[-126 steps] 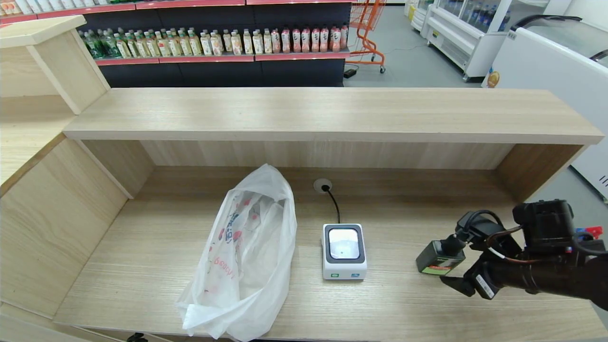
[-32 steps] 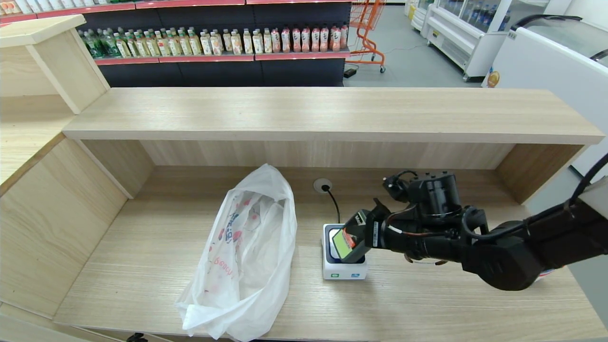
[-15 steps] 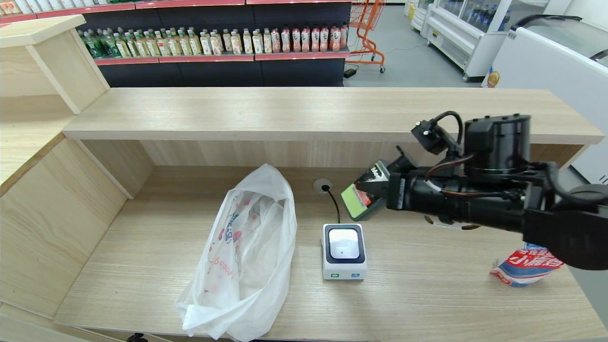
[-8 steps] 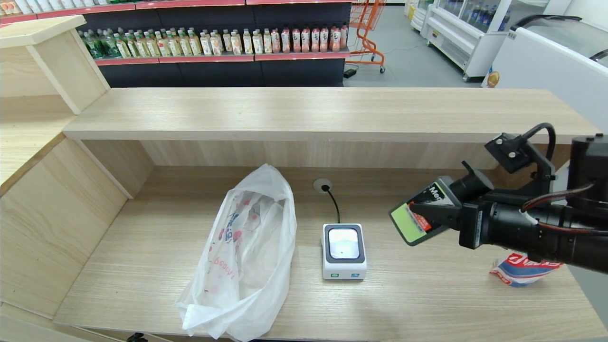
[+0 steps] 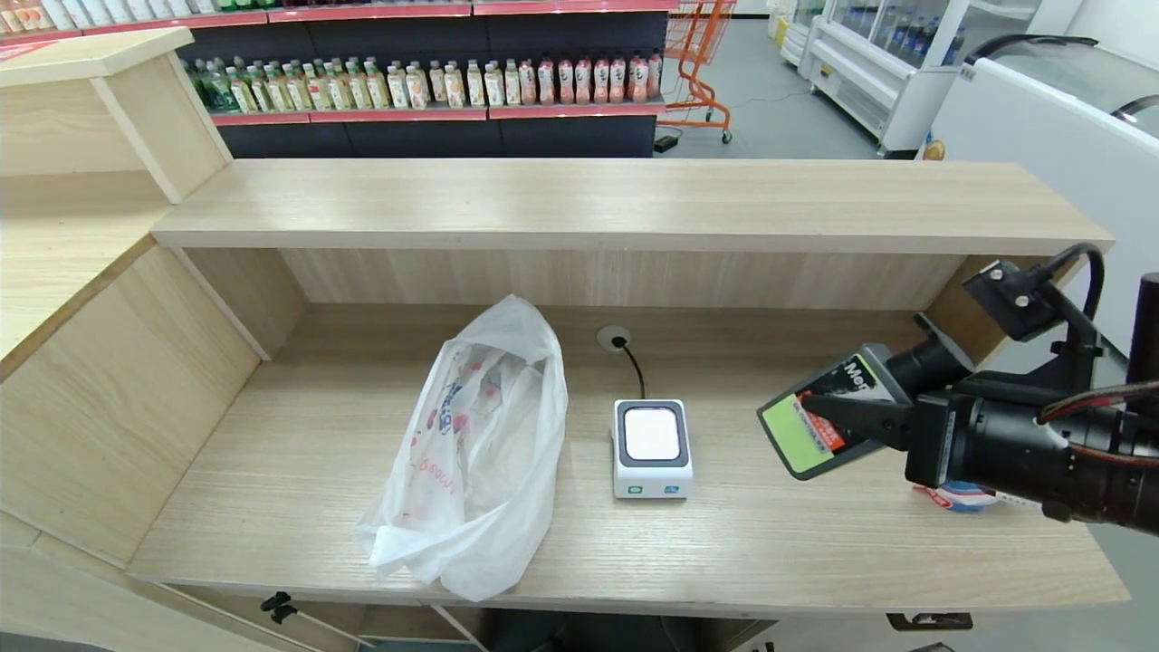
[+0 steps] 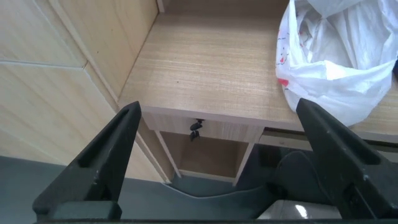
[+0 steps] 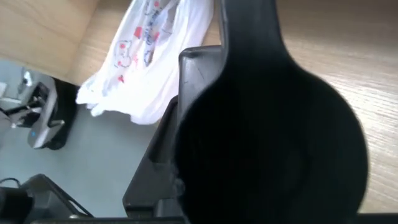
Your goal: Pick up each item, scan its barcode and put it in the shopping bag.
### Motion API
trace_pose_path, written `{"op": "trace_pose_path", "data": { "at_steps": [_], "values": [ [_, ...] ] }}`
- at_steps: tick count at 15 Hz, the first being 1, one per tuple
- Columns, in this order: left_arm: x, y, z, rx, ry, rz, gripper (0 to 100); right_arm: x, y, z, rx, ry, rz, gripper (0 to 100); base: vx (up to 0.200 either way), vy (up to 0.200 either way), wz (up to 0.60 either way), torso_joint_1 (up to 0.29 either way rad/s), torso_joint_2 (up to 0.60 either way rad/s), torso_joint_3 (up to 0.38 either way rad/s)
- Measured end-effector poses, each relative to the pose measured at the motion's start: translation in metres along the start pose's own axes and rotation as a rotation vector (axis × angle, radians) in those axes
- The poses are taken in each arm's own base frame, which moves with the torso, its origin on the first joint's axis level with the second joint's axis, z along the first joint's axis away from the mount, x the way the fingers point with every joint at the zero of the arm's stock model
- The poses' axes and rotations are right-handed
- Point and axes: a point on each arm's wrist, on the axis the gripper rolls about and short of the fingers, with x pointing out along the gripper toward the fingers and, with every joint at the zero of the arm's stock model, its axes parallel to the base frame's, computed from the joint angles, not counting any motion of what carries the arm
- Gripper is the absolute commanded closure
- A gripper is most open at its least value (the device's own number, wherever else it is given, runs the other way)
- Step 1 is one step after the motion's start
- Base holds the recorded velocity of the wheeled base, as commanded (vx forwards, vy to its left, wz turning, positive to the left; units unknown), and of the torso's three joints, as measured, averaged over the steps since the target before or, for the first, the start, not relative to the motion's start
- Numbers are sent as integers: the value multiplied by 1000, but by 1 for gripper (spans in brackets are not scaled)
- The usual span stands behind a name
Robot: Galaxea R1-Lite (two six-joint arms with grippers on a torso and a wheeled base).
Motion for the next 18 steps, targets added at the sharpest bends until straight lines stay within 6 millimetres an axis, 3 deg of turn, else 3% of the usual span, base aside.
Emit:
{"op": "trace_pose_path", "data": {
  "at_steps": [6, 10, 14, 18],
  "values": [
    [0, 0, 0, 0, 0, 0, 0, 0, 7, 0, 255, 12, 33, 100, 0, 200, 0, 13, 9, 1],
    [0, 0, 0, 0, 0, 0, 0, 14, 17, 6, 337, 29, 75, 100, 0, 0, 0, 0, 0, 0],
    [0, 0, 0, 0, 0, 1, 0, 41, 17, 0, 354, 88, 62, 100, 0, 0, 0, 0, 0, 0],
    [0, 0, 0, 0, 0, 1, 0, 90, 28, 1, 338, 135, 90, 100, 0, 0, 0, 0, 0, 0]
  ]
}}
